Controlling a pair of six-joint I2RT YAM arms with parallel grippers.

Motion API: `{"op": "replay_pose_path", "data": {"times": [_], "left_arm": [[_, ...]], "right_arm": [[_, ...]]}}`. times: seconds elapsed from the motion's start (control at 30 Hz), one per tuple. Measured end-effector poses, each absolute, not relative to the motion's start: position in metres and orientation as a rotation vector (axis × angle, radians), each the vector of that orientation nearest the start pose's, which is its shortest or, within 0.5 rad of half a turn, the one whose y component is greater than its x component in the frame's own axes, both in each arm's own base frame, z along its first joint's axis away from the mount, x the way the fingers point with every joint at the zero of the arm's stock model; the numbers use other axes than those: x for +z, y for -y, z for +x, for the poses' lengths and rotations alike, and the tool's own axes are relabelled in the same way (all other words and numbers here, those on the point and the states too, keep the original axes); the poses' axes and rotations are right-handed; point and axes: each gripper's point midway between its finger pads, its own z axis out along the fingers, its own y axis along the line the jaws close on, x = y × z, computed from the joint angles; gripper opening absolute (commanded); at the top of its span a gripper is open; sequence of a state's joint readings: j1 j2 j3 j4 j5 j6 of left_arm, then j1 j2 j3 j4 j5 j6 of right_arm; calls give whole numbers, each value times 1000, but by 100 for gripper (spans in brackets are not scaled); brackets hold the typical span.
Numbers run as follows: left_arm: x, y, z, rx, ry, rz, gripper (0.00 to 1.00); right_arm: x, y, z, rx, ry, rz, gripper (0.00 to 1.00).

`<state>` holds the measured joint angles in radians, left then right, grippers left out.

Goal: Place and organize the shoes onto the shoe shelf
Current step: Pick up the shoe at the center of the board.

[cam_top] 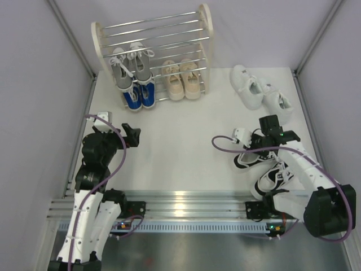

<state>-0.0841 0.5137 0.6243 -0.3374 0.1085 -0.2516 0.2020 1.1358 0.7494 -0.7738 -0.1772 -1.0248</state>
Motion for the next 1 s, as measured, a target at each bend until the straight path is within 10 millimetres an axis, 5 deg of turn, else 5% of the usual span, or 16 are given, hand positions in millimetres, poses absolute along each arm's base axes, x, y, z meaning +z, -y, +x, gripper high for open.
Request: {"op": "replay_pose_path", "data": {"times": [0.23, 0.47, 0.67, 0.8, 1.0], "left_arm": [[230, 96, 249, -634, -1843, 0, 98], [198, 136, 233, -994, -1970, -57, 98], [200, 155, 231, -1209, -2005, -145, 98], [177, 177, 234, -1352, -2141, -236, 98], [151, 256, 208, -1520, -2399, -128, 98]], "right_arm": [[89, -43, 230, -54, -2016, -1744, 0], [123, -54, 229, -6, -1878, -1860, 0], [158, -84, 222, 63, -1645, -1972, 0], [199, -113, 220, 106, -1439, -2028, 0], [227, -153, 210, 170, -1170, -2112, 0]]}}
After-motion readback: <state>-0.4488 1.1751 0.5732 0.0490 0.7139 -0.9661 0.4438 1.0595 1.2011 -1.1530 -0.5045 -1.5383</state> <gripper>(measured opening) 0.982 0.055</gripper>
